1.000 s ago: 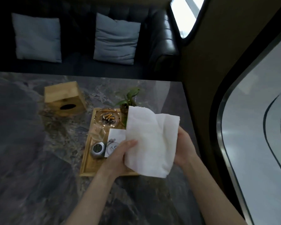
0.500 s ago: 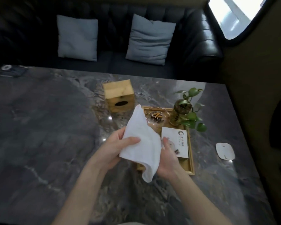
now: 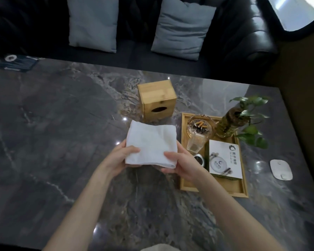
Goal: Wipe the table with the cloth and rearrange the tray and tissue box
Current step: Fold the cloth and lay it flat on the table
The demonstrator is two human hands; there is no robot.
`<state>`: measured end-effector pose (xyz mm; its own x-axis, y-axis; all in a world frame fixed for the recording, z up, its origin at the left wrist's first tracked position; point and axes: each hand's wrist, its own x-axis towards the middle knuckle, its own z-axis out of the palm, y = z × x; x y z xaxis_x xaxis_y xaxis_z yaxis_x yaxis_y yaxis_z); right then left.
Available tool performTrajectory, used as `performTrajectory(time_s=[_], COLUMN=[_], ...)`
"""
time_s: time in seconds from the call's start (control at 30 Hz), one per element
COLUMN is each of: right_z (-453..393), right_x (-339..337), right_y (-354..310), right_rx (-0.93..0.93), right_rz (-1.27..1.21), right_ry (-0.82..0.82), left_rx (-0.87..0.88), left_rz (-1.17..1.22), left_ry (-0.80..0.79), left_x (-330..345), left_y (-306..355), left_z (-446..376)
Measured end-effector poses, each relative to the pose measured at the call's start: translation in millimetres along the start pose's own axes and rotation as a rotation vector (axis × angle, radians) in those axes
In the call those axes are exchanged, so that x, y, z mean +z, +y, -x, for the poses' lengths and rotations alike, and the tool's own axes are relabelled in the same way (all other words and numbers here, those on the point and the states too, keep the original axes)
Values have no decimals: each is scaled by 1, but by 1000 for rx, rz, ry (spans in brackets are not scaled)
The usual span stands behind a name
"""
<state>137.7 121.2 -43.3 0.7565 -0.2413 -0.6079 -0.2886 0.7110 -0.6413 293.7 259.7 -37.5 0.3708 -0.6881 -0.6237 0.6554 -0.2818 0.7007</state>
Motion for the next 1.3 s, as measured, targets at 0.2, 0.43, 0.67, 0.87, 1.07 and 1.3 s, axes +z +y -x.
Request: performTrajectory(time_s=[0.2, 0.43, 0.67, 0.87, 1.07, 1.3], right_z=[-17, -16, 4, 10, 16, 27], right_x=[-3, -1, 10, 16, 8, -1], right_y=[17, 45, 68, 100, 130, 124], right_rx=[64, 60, -141, -359, -517, -355], right_rz=[117, 61, 530, 1239, 1774, 1676], right_ry=[60, 254, 513, 639, 526, 227], left_rx=[-73, -52, 254, 454, 397, 201], left_rz=[-83, -114, -696, -1473, -1775, -1811], left_ry=[85, 289, 653, 690, 441, 359], left_x=[-10, -17, 1, 10, 8, 25], left_y=[-25, -56, -86, -121, -149, -141], left_z=[-21, -14, 8, 21, 32, 37])
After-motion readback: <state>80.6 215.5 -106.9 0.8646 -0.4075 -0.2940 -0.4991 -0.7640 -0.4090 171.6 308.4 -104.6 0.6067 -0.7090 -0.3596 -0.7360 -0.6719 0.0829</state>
